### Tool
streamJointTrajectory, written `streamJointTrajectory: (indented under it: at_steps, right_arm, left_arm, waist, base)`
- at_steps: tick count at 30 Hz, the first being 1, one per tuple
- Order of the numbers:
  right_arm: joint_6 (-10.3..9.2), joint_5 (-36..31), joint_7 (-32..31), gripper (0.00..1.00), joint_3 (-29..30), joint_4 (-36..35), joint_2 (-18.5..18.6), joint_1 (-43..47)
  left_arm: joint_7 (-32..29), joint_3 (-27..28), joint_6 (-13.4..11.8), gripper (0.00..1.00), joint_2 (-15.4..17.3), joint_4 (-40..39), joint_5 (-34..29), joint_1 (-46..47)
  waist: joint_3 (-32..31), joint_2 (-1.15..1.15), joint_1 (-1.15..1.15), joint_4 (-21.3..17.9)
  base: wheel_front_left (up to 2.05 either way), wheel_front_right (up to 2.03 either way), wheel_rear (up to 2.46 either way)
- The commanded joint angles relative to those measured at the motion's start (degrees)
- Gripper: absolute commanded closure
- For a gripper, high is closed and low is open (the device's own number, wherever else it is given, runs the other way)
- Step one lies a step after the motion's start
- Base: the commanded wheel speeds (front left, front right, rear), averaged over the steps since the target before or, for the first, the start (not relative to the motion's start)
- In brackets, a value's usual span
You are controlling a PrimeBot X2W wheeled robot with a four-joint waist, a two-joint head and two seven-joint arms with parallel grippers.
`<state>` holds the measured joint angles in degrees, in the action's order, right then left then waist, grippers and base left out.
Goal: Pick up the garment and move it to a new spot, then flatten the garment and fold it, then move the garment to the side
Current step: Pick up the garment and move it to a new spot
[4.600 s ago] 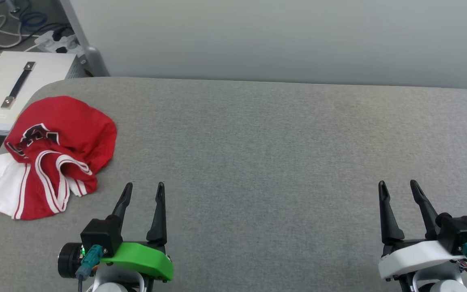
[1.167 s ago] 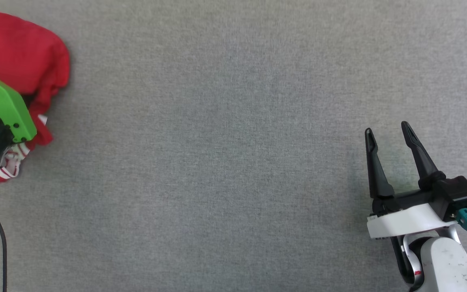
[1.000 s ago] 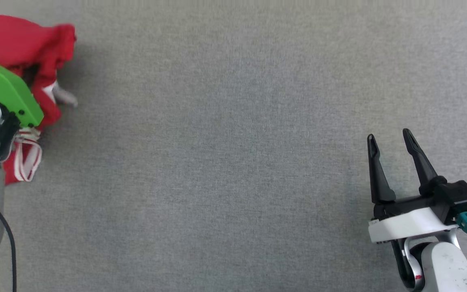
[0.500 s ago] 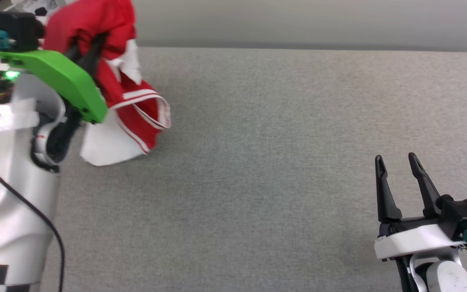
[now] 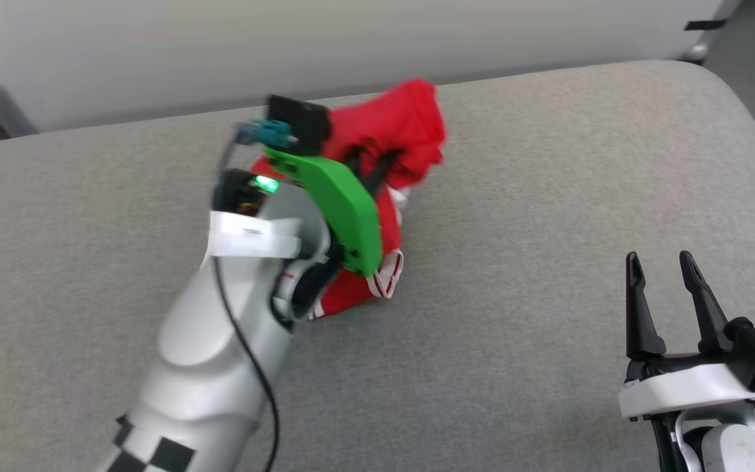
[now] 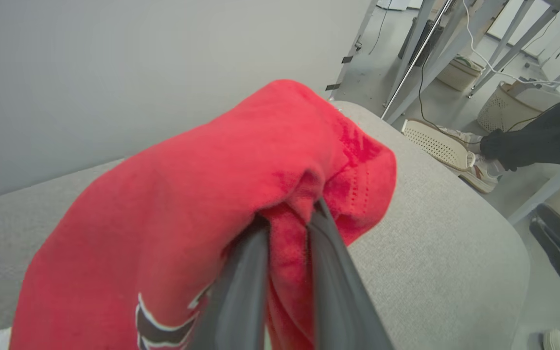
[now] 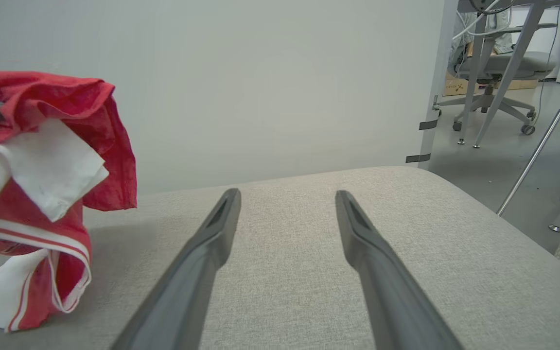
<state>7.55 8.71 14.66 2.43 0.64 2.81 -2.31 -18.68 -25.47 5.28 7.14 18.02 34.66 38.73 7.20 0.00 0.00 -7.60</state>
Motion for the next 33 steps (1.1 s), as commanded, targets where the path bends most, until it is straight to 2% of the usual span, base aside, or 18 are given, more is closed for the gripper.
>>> streamJointTrajectory:
  at_steps: [1, 3, 4, 5, 6, 8, 12, 18, 25, 33]
  right_arm:
    - [-0.06, 0.34, 0.34, 0.0, -0.39, 0.26, 0.07, -0.45]
    - [-0.06, 0.64, 0.34, 0.0, -0.87, 0.53, 0.07, -0.77]
    - [-0.06, 0.81, 0.34, 0.0, -1.2, 0.69, 0.07, -0.97]
    - [-0.06, 0.94, 0.34, 0.0, -1.53, 0.81, 0.07, -1.17]
    - [-0.06, 1.12, 0.34, 0.0, -1.91, 0.96, 0.07, -1.4]
    - [-0.06, 1.42, 0.34, 0.0, -2.59, 1.21, 0.07, -1.74]
    - [-0.06, 2.11, 0.34, 0.0, -3.02, 1.55, 0.07, -2.16]
    - [-0.06, 1.37, 0.34, 0.0, -2.18, 2.15, 0.07, -1.47]
    - [-0.06, -0.34, 0.34, 0.0, -0.89, 2.57, 0.07, -0.16]
    - [-0.06, -1.8, 0.34, 0.0, 0.89, 2.49, 0.07, 2.55]
  left_arm:
    - [0.79, -1.19, -0.08, 1.0, -1.15, 1.88, -0.97, 1.26]
    - [1.89, -3.4, -0.29, 1.0, -2.53, 5.6, -2.06, 2.53]
    - [2.33, -4.58, -0.49, 0.88, -3.15, 7.88, -2.23, 3.1]
    - [2.54, -5.53, -0.66, 0.53, -3.52, 9.74, -2.19, 3.48]
    - [2.36, -6.51, -1.3, 0.0, -3.86, 12.3, -1.68, 3.67]
    - [2.03, -9.08, -1.65, 0.0, -4.15, 15.94, -0.95, 3.97]
    - [5.11, -15.18, -1.95, 0.0, -4.23, 17.53, 2.09, 4.59]
    - [11.71, -19.26, -2.63, 0.0, -4.24, 18.29, 6.44, 5.81]
    - [19.74, -19.08, -2.77, 0.0, -4.19, 19.38, 7.95, 6.29]
    - [29.38, -15.52, -4.28, 0.0, 1.43, 17.8, 7.3, 2.62]
  waist:
    - [1.96, 0.0, 0.0, -3.93]
    - [2.61, 0.0, 0.0, -5.27]
    - [2.97, 0.0, 0.0, -5.99]
    - [3.27, 0.0, 0.0, -6.6]
    - [3.54, 0.0, 0.0, -7.25]
    - [3.92, 0.0, 0.0, -8.26]
    - [4.62, 0.0, 0.0, -8.89]
    - [3.53, 0.0, 0.0, -6.36]
    - [-0.53, 0.0, 0.0, -1.03]
    - [-5.46, 0.0, 0.0, 5.17]
  base:
    - [0.0, 0.0, 0.0]
    - [0.0, 0.0, 0.0]
    - [0.0, 0.0, 0.0]
    - [0.0, 0.0, 0.0]
    - [0.0, 0.0, 0.0]
    - [0.0, 0.0, 0.0]
    - [0.0, 0.0, 0.0]
    - [0.0, 0.0, 0.0]
    - [0.0, 0.0, 0.0]
    - [0.0, 0.0, 0.0]
